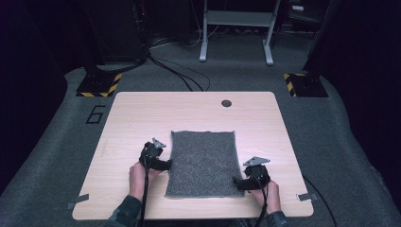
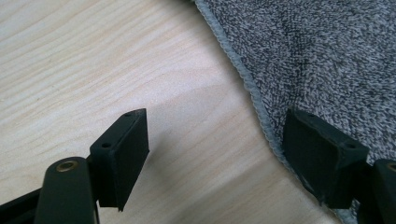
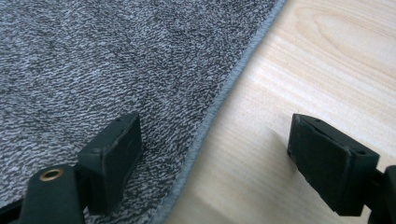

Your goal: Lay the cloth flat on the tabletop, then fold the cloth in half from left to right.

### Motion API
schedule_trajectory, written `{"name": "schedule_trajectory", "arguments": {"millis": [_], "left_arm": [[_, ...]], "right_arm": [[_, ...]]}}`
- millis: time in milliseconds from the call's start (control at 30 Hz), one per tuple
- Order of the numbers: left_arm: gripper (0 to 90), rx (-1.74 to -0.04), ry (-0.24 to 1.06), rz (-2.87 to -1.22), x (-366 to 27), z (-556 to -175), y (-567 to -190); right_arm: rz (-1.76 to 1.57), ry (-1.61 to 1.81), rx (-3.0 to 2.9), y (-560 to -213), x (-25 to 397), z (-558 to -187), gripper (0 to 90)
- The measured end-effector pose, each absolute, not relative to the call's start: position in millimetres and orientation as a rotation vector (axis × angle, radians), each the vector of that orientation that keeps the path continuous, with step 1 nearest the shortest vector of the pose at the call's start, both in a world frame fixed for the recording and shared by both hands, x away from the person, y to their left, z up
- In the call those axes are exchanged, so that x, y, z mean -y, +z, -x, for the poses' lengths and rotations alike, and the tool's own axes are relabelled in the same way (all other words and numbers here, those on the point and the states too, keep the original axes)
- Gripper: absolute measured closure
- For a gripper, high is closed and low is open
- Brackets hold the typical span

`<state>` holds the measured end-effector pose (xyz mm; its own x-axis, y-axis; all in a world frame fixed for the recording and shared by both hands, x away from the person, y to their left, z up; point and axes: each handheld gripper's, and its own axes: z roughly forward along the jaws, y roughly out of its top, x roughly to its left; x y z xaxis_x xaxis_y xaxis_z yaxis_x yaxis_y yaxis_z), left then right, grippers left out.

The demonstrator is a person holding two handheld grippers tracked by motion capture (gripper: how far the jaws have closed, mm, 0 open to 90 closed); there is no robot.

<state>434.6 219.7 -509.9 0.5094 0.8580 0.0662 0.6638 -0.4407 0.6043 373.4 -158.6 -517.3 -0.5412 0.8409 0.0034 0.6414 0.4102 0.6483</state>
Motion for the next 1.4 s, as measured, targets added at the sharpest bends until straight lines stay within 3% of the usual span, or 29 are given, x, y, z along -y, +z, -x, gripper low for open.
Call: {"name": "schedule_trajectory", "arguments": {"millis": [233,567,967,1400], "left_arm": [[22.9,-1.254,0.481,-2.247,-223.3,-427.8,-509.5],[15.4,-1.255,0.43,-2.156,-231.0,-433.0,-494.1],[14.7,-1.261,0.378,-2.113,-234.7,-458.5,-490.1],[14.7,-1.273,0.352,-2.091,-234.8,-481.5,-487.9]], "right_arm": [[-1.264,0.871,-2.361,-517.7,159.7,-378.7,15.7],[-1.222,0.954,-2.371,-501.3,151.6,-373.5,13.6],[-1.13,1.001,-2.396,-488.1,102.4,-355.7,0.0],[-1.043,1.063,-2.474,-486.6,53.4,-341.8,0.0]]}}
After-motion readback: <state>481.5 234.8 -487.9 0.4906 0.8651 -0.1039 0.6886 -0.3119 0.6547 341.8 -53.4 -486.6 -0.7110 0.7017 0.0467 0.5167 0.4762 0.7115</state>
